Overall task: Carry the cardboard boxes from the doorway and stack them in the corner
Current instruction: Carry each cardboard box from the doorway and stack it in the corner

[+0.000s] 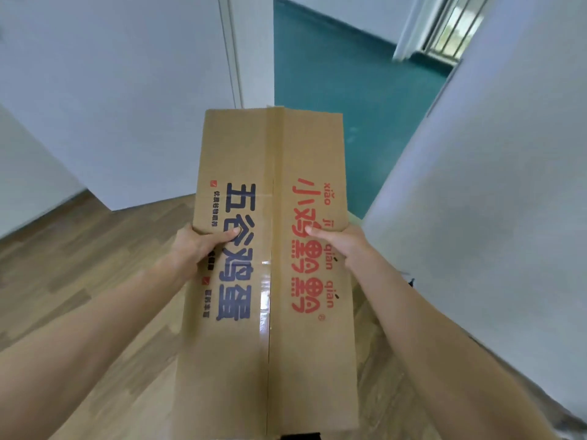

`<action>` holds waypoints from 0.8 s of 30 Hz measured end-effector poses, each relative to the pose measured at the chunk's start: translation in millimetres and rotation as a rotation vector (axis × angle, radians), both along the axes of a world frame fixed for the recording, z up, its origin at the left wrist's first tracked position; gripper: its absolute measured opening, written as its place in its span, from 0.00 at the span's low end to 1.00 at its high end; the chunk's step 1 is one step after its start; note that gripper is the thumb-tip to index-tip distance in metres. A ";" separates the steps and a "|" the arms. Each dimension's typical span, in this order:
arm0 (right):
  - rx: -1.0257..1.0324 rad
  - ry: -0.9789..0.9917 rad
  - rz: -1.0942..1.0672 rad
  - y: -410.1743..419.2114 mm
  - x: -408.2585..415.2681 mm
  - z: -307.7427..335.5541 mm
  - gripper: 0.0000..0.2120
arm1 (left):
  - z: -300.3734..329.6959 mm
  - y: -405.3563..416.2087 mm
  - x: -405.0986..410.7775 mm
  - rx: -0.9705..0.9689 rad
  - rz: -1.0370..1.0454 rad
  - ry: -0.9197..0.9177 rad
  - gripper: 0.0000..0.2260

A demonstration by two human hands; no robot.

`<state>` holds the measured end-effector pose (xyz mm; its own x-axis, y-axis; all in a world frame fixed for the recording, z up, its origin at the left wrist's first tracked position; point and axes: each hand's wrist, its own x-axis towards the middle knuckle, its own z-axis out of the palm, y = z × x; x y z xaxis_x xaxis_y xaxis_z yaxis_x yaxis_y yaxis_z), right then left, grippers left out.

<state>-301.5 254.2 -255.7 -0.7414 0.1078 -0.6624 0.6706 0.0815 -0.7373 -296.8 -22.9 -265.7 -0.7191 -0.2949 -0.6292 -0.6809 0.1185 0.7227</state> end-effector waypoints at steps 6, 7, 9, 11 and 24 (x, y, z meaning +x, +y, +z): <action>0.028 0.207 -0.110 28.3 127.0 147.4 0.29 | 133.7 26.7 81.5 0.083 -0.165 0.254 0.31; 0.026 0.240 -0.158 32.0 156.4 166.0 0.28 | 150.4 31.4 101.8 0.110 -0.203 0.291 0.32; 0.065 0.301 -0.242 39.8 211.1 195.9 0.30 | 179.7 42.0 140.5 0.148 -0.261 0.357 0.33; 0.102 0.337 -0.294 46.6 258.2 216.7 0.30 | 198.4 53.9 172.4 0.171 -0.312 0.400 0.33; 0.245 0.353 -0.862 183.7 669.2 248.1 0.28 | 263.6 269.1 455.3 0.265 -0.929 0.327 0.37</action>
<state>367.7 437.9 -7.6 -0.4950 0.8145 -0.3027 0.3143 -0.1569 -0.9363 158.5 246.1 -2.1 -0.7411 0.5878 -0.3246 -0.1652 0.3090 0.9366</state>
